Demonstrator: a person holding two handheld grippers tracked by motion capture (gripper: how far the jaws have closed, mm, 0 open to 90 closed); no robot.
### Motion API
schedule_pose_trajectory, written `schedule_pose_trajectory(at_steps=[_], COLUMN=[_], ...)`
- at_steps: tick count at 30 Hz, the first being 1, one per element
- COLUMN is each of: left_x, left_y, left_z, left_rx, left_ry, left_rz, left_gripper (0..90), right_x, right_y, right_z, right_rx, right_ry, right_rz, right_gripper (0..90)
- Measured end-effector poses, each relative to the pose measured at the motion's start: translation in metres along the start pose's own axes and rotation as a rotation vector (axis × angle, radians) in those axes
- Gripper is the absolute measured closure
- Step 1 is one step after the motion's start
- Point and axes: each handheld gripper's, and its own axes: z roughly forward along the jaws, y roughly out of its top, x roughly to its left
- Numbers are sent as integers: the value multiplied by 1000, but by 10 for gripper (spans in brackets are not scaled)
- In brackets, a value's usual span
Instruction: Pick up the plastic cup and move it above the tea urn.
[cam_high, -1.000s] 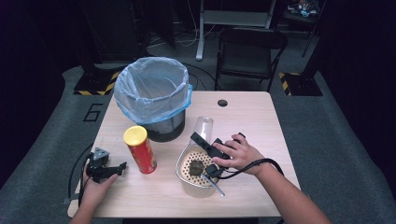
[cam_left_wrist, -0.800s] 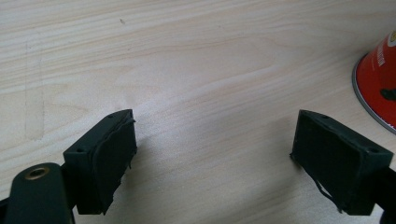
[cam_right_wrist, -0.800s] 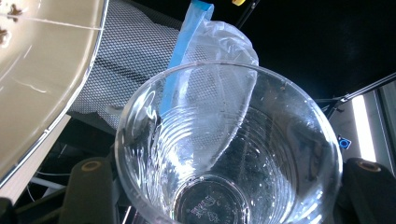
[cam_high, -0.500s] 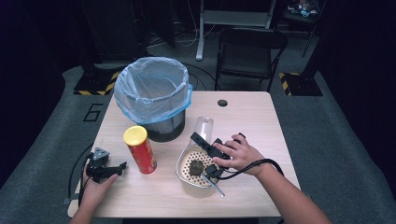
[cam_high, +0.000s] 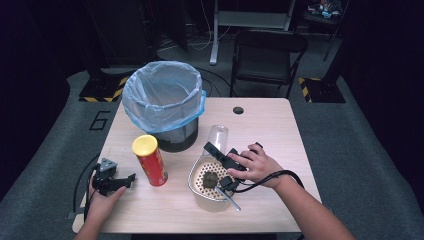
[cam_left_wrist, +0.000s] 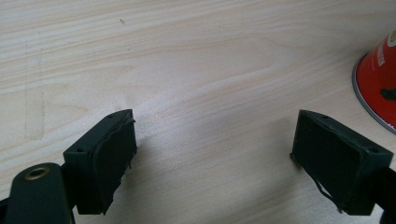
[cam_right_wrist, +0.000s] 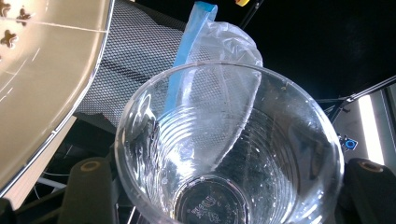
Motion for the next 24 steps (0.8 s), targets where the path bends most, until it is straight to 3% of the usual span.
schedule_pose_trajectory(at_steps=[15, 16, 24], left_x=[0, 0, 0], left_y=[0, 0, 0], left_z=[0, 0, 0], left_rx=[0, 0, 0], left_ry=[0, 0, 0], left_rz=[0, 0, 0], left_gripper=[134, 134, 134], right_x=[-2, -2, -5], right_y=[0, 0, -3], right_z=[0, 0, 1], right_rx=[-6, -6, -2], right_ry=[4, 11, 14], right_rz=[25, 55, 133], right_gripper=[320, 320, 314])
